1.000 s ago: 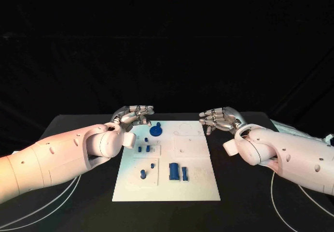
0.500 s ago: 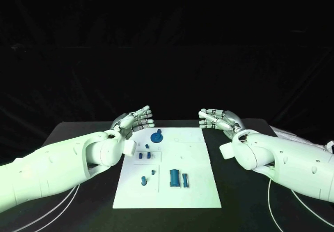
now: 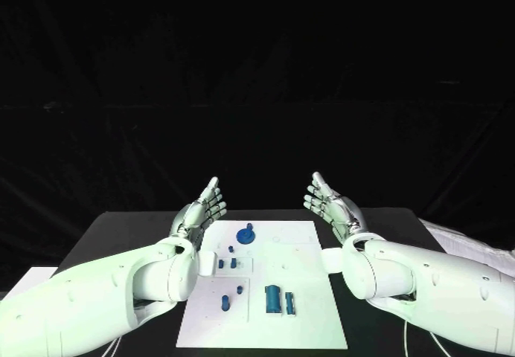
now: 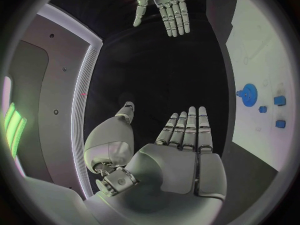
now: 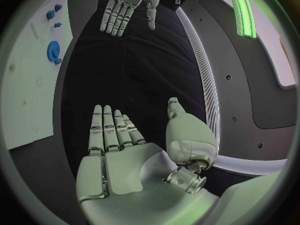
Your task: Assemble the parts on the task board
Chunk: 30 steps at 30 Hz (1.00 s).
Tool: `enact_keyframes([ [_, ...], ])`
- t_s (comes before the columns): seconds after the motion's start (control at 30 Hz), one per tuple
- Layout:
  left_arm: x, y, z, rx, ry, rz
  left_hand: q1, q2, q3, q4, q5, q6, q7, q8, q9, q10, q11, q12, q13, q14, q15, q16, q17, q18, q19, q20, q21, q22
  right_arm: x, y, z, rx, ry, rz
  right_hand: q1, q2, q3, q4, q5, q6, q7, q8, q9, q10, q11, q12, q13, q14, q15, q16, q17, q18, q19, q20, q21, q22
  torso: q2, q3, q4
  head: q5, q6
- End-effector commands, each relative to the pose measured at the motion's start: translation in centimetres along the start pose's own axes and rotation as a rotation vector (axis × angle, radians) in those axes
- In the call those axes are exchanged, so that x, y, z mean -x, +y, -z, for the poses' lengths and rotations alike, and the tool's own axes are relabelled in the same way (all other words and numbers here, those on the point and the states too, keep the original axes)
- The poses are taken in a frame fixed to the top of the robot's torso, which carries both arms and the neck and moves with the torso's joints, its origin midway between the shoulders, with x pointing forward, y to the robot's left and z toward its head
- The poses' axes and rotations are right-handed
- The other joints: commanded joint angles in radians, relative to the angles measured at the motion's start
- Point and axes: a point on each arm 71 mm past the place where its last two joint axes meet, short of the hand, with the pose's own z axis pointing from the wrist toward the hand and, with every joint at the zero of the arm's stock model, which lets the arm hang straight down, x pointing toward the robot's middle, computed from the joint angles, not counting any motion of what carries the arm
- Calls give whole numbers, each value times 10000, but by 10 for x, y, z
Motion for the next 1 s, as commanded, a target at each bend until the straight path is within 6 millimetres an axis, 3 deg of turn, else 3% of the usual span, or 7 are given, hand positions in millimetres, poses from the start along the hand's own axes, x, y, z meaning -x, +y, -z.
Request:
enact_keyframes([
  [0.03, 2, -7, 3, -962, -874, -720, -1518, 10, -477, 1, -62, -1068, -399, -291, -27, -1029, -100, -368, -22, -1070, -11, -896, -402, -543, -1162, -122, -882, -1017, 5, 2, 1, 218, -837, -103, -1630, -3, -84, -15, -245, -1028, -267, -72, -497, -1137, -33, -495, -350, -1273, -13, -409, -432, -527, -1144, -86, -558, -314, -19, 6, 24, -1, 8],
  [0.17, 1, -7, 4, -997, -915, -752, -2073, 10, -651, 1, -62, -1457, -399, -291, -27, -1405, -100, -1178, -22, -1457, -11, -1223, -549, -543, -1585, -122, -882, -1391, 5, 2, 1, 218, -837, -103, -2214, -3, -84, -15, -245, -1401, -267, -72, -497, -1537, -33, -495, -1134, -1729, -13, -553, -586, -527, -1556, -86, -755, -1016, -19, 6, 24, -1, 8],
  [0.33, 1, -7, 4, -997, -915, -752, -2650, 10, -824, 1, -62, -1862, -399, -291, -27, -1796, -100, -1178, -22, -1871, -11, -1566, -1305, -543, -2032, -122, -882, -1778, 5, 2, 1, 218, -837, -103, -2814, -3, -84, -15, -245, -1780, -267, -72, -497, -1960, -33, -495, -1134, -2200, -13, -1322, -1399, -527, -1972, -86, -964, -1016, -19, 6, 24, -1, 8],
  [0.37, 1, -7, 4, -997, -915, -752, -2711, 10, -1537, 1, -62, -1908, -399, -291, -27, -1838, -100, -1178, -22, -1907, -11, -1598, -1305, -543, -2080, -122, -882, -1818, 5, 2, 1, 218, -837, -103, -2915, -3, -84, -15, -245, -1846, -267, -72, -497, -2028, -33, -495, -1134, -2275, -13, -1322, -1399, -527, -2050, -86, -996, -1016, -19, 6, 24, -1, 8],
  [0.93, 1, -7, 4, -997, -915, -752, -3792, 10, -1537, 1, -62, -2664, -399, -291, -27, -2575, -100, -1178, -22, -2664, -11, -2895, -1305, -543, -2918, -122, -882, -2569, 5, 2, 1, 218, -837, -103, -4081, -3, -84, -15, -245, -2567, -267, -72, -497, -2837, -33, -495, -1134, -3218, -13, -1322, -1399, -527, -2871, -86, -1804, -1016, -19, 6, 24, -1, 8],
  [0.97, 1, -7, 4, -997, -915, -752, -3837, 10, -1537, 1, -62, -2682, -399, -291, -27, -2592, -100, -1178, -22, -2710, -11, -2895, -1305, -543, -2935, -122, -882, -3298, 5, 2, 1, 218, -837, -103, -4135, -3, -84, -15, -245, -2607, -267, -72, -497, -2877, -33, -495, -1134, -3223, -13, -1322, -1399, -527, -2896, -86, -1804, -1016, -19, 6, 24, -1, 8],
  [1.0, 1, -7, 4, -997, -915, -752, -3896, 10, -1537, 1, -62, -2730, -399, -291, -27, -2611, -100, -1178, -22, -2721, -11, -2895, -1305, -543, -2981, -122, -882, -3298, 5, 2, 1, 218, -837, -103, -4355, -3, -84, -15, -245, -3335, -267, -72, -497, -3679, -33, -495, -1134, -3396, -13, -1322, -1399, -527, -3711, -86, -1804, -1016, -19, 6, 24, -1, 8],
])
